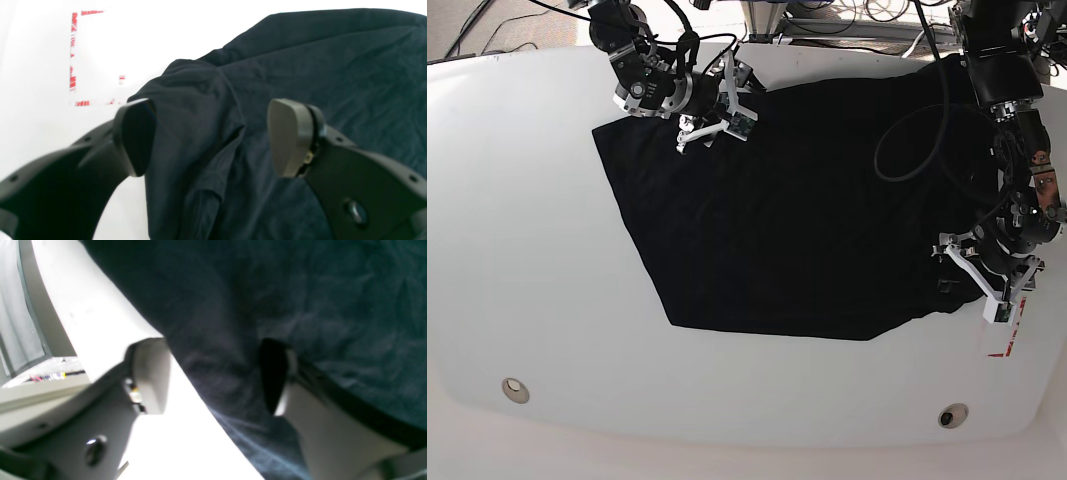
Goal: Layout the t-shirt on the table in an organized manner, then fold the t-shirt properly
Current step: 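Smooth the t-shirt edges with both open grippers, pressing the fabric flat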
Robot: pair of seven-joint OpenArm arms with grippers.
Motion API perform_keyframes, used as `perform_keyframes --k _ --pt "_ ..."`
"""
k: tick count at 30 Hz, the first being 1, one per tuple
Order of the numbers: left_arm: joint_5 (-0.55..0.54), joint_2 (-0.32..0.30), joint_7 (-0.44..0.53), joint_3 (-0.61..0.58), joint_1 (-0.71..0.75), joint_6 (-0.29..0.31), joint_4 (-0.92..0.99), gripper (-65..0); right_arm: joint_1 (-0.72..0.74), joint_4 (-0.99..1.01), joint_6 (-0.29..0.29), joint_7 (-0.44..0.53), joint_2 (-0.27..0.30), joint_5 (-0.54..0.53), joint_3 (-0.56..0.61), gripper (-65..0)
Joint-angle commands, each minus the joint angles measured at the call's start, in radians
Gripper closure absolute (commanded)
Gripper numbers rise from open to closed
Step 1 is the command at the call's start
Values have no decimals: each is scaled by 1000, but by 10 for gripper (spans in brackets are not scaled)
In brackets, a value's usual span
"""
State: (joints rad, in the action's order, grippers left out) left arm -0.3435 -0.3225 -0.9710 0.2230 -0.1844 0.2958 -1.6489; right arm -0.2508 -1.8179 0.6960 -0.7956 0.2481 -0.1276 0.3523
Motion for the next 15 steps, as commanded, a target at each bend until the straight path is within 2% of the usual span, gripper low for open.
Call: perform_keyframes --k 1,9,15 --pt "-9 -13 27 5 -22 1 -14 -493 5 -6 2 17 20 -5 -3 -320" --pt "-9 -13 27 5 -22 1 -14 -493 3 11 2 17 29 -4 -2 -243" --pt "-10 -13 27 5 -20 1 -14 -493 -5 8 2 11 29 -4 0 -263"
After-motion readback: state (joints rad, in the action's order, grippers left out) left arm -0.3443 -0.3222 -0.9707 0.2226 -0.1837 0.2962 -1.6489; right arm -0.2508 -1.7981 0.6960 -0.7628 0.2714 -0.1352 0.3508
